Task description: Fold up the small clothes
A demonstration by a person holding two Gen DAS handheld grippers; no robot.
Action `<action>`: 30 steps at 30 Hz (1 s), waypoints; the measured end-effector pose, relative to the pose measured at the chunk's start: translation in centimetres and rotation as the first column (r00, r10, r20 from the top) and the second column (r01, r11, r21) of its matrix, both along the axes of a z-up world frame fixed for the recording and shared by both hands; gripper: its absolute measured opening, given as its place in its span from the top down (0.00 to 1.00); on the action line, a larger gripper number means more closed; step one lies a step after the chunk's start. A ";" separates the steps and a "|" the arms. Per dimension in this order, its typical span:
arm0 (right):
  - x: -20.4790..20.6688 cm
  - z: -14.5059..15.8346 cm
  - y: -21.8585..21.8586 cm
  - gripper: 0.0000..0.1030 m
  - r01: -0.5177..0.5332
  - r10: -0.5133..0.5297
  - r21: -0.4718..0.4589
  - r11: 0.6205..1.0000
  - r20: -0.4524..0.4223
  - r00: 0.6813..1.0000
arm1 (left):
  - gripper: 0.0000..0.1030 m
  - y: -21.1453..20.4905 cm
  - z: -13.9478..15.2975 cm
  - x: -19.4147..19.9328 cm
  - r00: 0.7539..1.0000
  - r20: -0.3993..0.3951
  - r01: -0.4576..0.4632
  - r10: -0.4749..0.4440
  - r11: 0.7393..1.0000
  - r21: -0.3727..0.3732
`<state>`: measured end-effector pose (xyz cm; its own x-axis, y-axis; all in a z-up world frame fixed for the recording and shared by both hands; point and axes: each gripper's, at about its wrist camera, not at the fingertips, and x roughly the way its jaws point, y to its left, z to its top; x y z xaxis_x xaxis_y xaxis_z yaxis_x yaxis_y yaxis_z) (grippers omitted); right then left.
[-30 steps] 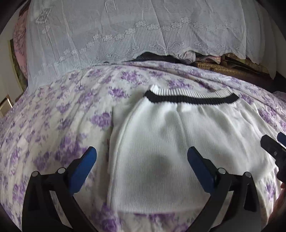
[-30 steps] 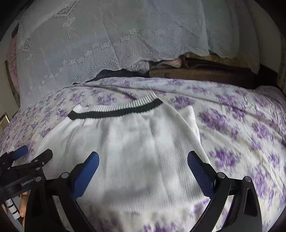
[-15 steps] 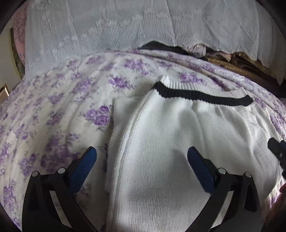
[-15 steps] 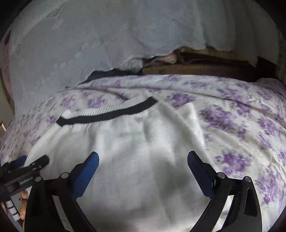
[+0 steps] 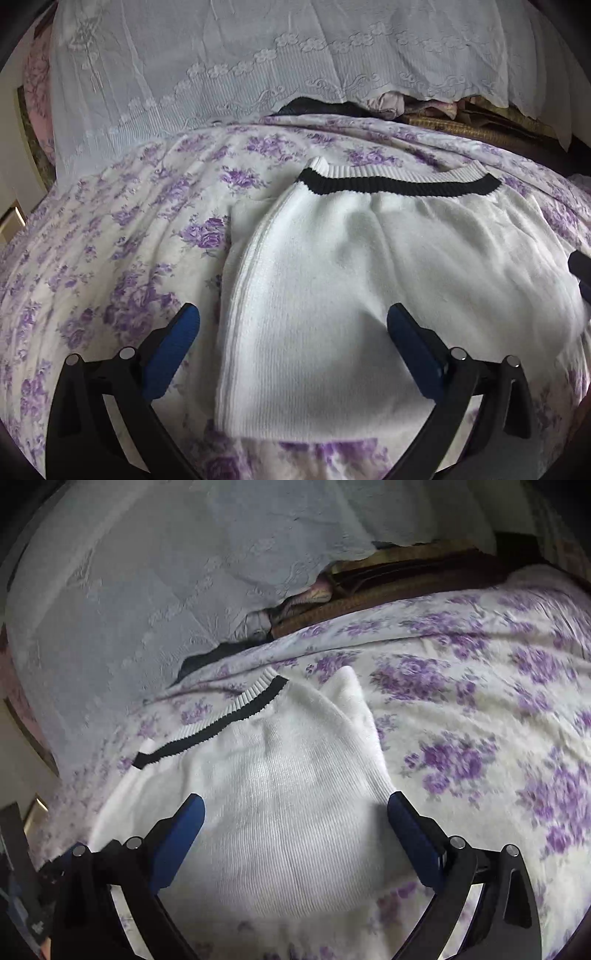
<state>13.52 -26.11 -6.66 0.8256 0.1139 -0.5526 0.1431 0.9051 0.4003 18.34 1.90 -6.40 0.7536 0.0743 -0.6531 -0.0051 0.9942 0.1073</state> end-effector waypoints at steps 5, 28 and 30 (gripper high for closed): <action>-2.1 -1.0 -2.4 0.03 0.093 -0.091 0.112 0.989 -0.027 0.995 | 0.04 -1.2 0.4 -2.4 0.999 0.038 0.031 -0.033 0.999 0.044; -3.3 -2.0 -0.2 0.03 -0.033 0.061 0.332 0.943 -0.075 0.995 | 0.04 -0.7 1.2 -2.1 0.999 0.037 0.001 -0.001 1.000 -0.007; -1.7 -1.9 -0.6 0.03 0.011 0.018 0.339 0.941 -0.083 0.996 | 0.04 -1.1 1.4 -1.2 0.999 0.044 -0.007 0.006 1.000 0.008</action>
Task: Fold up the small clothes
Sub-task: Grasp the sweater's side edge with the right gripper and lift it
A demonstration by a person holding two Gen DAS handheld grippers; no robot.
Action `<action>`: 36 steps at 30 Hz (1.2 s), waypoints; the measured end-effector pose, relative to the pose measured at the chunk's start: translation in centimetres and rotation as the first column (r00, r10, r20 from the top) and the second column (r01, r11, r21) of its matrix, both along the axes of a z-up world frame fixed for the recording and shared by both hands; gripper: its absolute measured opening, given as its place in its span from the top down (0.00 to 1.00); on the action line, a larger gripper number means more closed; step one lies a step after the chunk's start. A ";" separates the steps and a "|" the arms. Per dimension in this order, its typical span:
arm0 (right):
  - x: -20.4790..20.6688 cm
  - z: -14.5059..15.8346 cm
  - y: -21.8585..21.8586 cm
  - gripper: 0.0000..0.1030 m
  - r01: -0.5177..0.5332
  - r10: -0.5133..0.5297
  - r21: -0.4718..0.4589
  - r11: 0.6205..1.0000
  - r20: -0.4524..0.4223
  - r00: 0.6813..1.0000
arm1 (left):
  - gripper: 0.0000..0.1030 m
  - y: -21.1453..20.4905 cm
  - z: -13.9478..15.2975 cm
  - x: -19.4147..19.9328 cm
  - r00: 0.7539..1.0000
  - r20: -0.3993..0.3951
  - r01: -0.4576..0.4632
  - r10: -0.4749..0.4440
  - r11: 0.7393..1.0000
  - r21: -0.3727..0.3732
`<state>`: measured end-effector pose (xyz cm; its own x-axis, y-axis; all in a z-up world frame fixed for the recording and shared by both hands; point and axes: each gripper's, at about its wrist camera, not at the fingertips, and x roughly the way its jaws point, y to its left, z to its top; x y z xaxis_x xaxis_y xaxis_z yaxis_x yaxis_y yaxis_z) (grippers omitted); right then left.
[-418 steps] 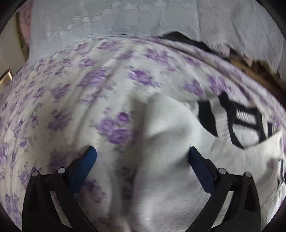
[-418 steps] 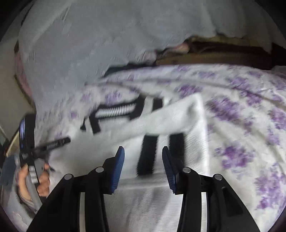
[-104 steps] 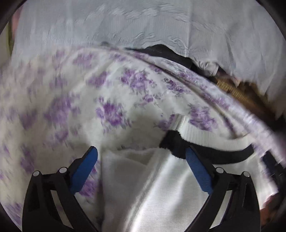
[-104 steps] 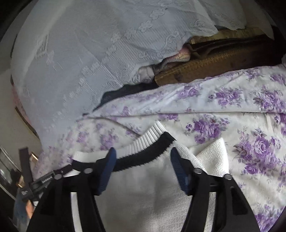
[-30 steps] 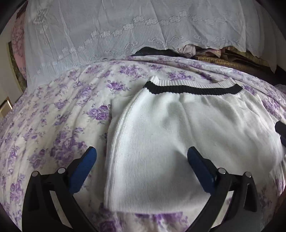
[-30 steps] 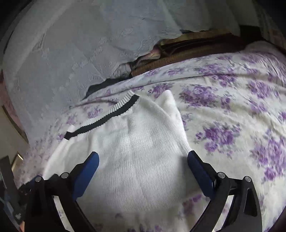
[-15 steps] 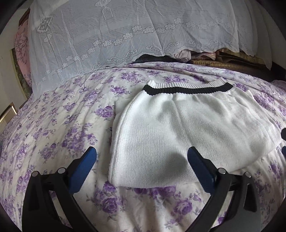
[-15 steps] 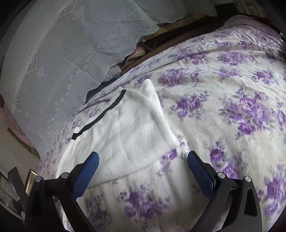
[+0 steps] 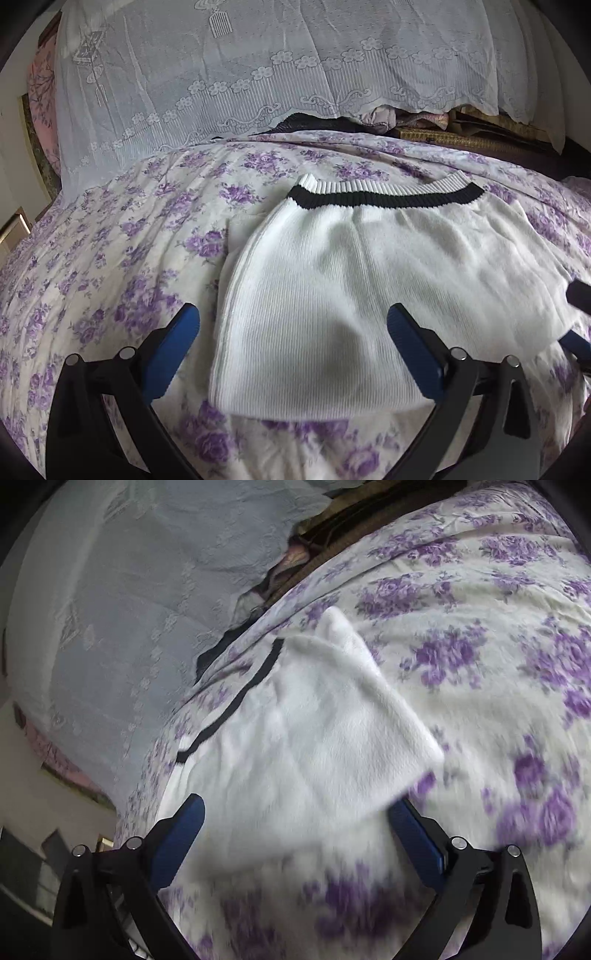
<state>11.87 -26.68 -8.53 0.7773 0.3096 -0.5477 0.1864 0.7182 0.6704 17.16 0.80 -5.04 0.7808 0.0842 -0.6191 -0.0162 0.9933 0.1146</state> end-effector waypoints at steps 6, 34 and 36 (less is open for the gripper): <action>5.1 0.2 0.1 0.03 0.078 -0.078 -0.061 0.995 0.006 0.997 | 0.04 -0.7 -1.2 3.0 0.999 -0.043 -0.011 0.013 0.999 0.031; 6.0 -2.2 -1.9 0.70 0.069 -0.079 0.159 0.985 0.062 0.995 | 0.04 0.4 -2.5 4.5 0.993 -0.118 -0.030 0.029 0.999 -0.012; 6.0 -2.3 -2.1 0.70 0.063 -0.076 0.173 0.983 0.074 0.994 | 0.04 0.5 -2.4 4.4 0.993 -0.115 -0.029 0.028 1.000 -0.010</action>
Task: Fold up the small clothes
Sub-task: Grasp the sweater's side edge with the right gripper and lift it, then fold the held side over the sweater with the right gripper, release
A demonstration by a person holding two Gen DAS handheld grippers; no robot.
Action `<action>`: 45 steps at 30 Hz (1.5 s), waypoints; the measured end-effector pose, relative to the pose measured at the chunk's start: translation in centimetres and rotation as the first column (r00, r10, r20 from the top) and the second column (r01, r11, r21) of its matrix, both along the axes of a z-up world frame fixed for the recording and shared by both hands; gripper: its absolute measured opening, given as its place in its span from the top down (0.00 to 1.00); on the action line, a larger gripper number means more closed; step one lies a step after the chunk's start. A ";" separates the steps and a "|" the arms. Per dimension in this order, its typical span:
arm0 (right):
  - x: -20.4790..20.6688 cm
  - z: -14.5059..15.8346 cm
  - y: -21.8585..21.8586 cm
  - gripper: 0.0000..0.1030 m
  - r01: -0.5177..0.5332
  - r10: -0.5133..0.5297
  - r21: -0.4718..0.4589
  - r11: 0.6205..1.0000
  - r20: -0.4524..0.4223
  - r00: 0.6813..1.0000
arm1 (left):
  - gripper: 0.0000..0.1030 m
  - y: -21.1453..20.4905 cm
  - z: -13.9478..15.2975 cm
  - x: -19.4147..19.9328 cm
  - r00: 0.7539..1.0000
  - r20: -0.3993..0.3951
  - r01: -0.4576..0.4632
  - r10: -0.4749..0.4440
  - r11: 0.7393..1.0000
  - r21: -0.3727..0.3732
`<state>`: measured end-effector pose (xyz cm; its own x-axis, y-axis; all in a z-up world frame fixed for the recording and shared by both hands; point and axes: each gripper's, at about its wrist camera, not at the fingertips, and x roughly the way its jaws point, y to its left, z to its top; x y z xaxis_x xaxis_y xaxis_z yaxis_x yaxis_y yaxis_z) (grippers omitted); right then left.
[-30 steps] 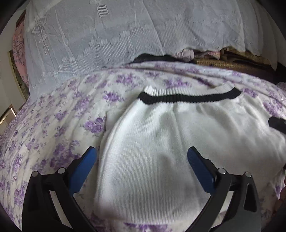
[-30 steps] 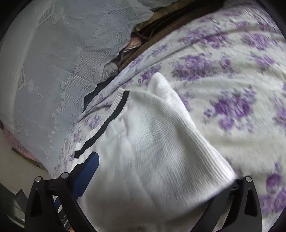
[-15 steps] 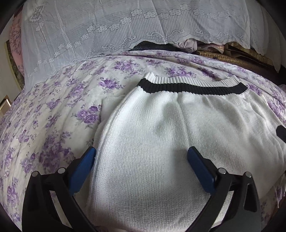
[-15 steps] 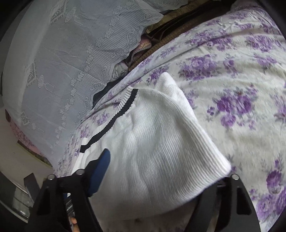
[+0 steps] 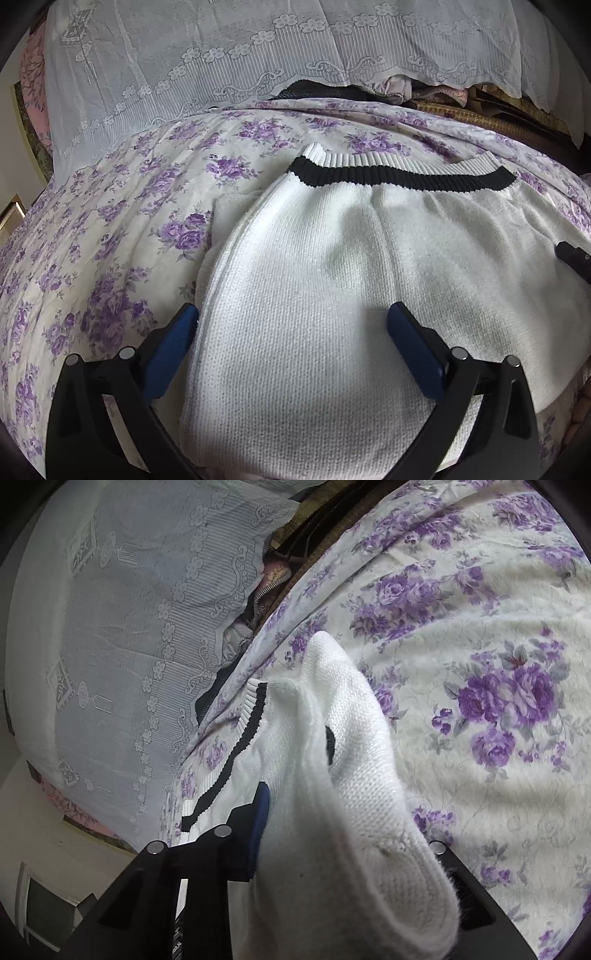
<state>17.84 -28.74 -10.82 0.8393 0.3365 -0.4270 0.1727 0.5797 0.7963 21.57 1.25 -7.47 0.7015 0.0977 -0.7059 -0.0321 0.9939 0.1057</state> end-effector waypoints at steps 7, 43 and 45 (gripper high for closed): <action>-0.9 -0.5 -0.6 0.73 -0.003 0.002 0.038 0.999 0.026 1.000 | 0.04 1.1 0.1 -0.5 1.000 -0.006 -0.016 0.016 0.999 -0.046; 0.4 6.7 7.9 0.75 0.050 -0.035 -0.324 0.945 0.053 0.998 | 0.04 10.1 1.2 0.3 0.998 -0.054 -0.045 0.038 0.991 -0.126; 0.4 7.0 8.3 0.75 0.047 -0.031 -0.334 0.941 0.052 0.998 | 0.04 10.8 1.9 0.2 0.998 -0.027 -0.064 0.061 0.990 -0.124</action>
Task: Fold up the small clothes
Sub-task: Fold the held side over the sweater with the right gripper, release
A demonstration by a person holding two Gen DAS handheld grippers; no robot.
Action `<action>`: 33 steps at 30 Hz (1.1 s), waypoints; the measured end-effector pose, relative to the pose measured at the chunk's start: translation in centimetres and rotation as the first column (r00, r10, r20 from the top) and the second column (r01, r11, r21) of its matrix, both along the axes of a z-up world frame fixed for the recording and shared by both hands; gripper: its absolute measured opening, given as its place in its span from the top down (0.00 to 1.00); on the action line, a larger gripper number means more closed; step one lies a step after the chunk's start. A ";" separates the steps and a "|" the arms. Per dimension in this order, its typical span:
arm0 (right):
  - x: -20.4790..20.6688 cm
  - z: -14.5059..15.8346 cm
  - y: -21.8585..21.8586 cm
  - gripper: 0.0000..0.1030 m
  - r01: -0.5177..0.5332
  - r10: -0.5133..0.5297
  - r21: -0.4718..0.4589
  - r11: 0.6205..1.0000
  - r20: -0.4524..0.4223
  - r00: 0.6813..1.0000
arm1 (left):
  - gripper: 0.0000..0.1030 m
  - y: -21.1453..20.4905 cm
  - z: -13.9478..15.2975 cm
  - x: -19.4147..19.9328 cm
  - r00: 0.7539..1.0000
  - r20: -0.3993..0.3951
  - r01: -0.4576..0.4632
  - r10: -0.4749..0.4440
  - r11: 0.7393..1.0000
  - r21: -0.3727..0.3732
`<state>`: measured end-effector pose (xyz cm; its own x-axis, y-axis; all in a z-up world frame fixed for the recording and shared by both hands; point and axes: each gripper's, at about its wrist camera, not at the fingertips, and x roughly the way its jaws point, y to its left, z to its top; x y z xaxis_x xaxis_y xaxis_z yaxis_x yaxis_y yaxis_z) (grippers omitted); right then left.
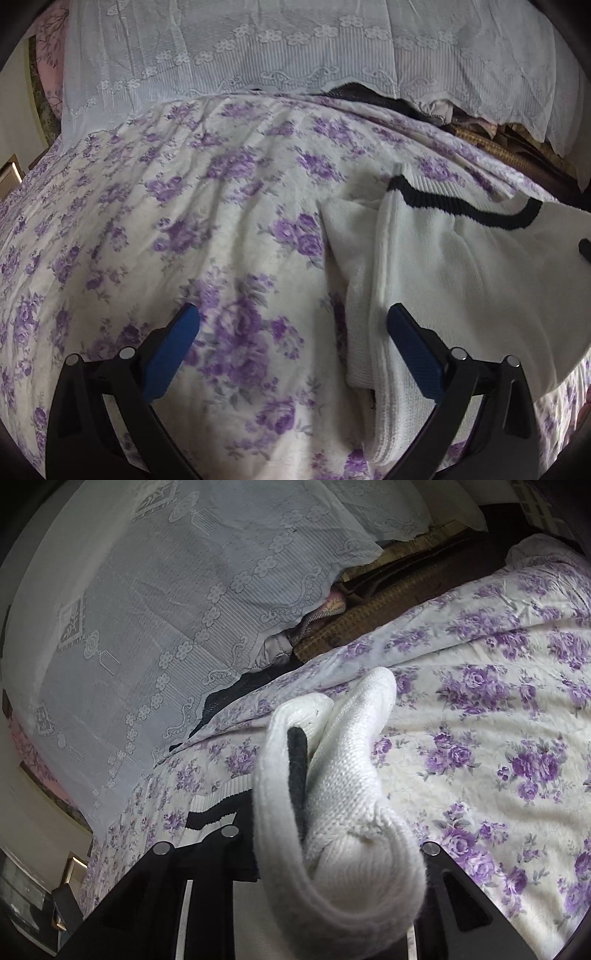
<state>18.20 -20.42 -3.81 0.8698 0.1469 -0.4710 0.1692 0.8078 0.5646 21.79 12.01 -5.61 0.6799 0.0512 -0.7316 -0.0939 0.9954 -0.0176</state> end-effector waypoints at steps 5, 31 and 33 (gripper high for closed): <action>-0.2 0.9 1.6 0.75 -0.014 0.014 -0.025 1.000 0.009 1.000 | 0.04 1.4 0.7 0.1 0.999 0.032 -0.039 0.039 0.999 -0.005; 0.1 0.9 17.9 0.75 -0.285 0.285 -0.273 0.919 -0.042 0.958 | 0.04 4.8 -0.8 1.7 0.993 -0.052 -0.111 0.105 0.985 -0.133; -0.3 0.3 19.4 0.75 -0.286 0.286 -0.364 0.886 -0.056 0.957 | 0.04 4.8 -0.7 1.7 0.993 -0.050 -0.110 0.105 0.986 -0.128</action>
